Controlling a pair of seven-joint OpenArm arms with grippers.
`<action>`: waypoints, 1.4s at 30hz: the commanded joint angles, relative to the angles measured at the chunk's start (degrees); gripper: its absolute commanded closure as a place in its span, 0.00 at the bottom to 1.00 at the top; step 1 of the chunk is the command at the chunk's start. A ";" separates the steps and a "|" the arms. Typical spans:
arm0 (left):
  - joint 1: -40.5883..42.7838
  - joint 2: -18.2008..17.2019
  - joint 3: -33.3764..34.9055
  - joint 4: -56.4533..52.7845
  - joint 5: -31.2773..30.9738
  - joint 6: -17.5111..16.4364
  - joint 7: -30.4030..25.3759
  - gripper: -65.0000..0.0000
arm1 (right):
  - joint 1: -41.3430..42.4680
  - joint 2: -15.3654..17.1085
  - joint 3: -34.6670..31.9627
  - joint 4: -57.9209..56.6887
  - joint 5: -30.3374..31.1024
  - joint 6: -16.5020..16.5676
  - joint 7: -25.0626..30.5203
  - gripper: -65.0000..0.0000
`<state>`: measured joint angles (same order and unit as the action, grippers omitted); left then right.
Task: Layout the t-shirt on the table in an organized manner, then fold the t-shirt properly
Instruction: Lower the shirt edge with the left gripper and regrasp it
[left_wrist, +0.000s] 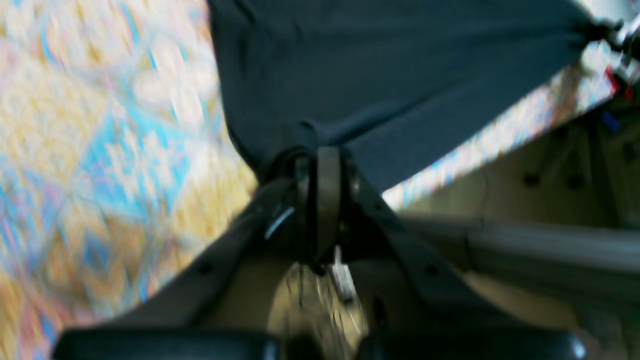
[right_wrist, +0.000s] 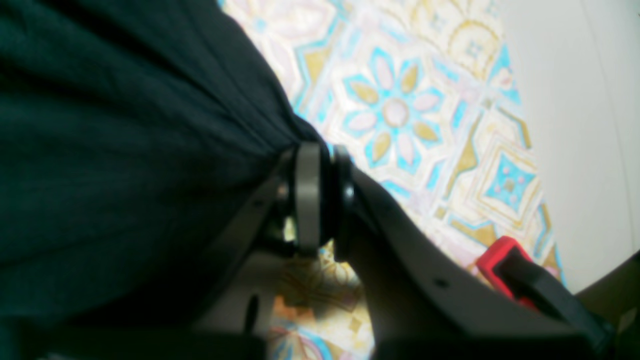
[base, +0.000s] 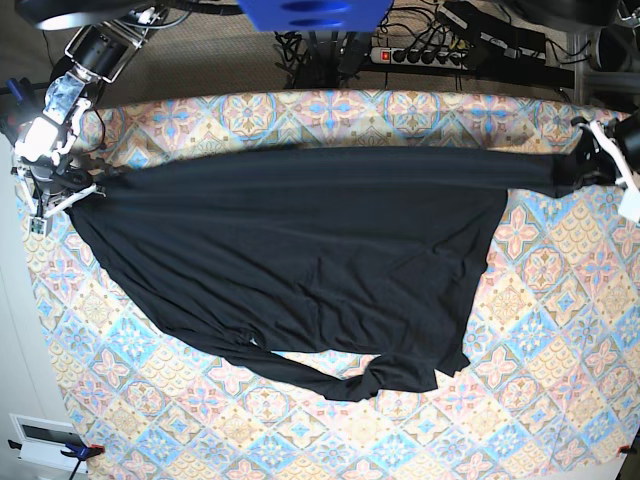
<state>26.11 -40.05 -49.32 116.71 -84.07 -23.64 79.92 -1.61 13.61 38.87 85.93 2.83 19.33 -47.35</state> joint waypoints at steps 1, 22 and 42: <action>-1.89 0.10 -0.66 0.09 -0.93 -0.14 -1.90 1.00 | 0.68 1.21 0.20 1.23 0.11 -0.30 1.24 1.00; -23.60 18.82 29.41 -16.88 40.78 -0.14 -8.32 1.00 | 0.68 -0.99 0.03 1.32 0.11 -0.30 1.24 1.00; -20.44 11.70 38.81 -26.90 50.80 -0.23 -10.34 0.66 | 0.86 -1.17 -0.06 0.88 0.11 -0.21 1.16 1.00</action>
<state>5.67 -27.29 -9.96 89.23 -34.04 -23.90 69.14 -1.43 11.42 38.63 85.95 2.92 19.31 -47.16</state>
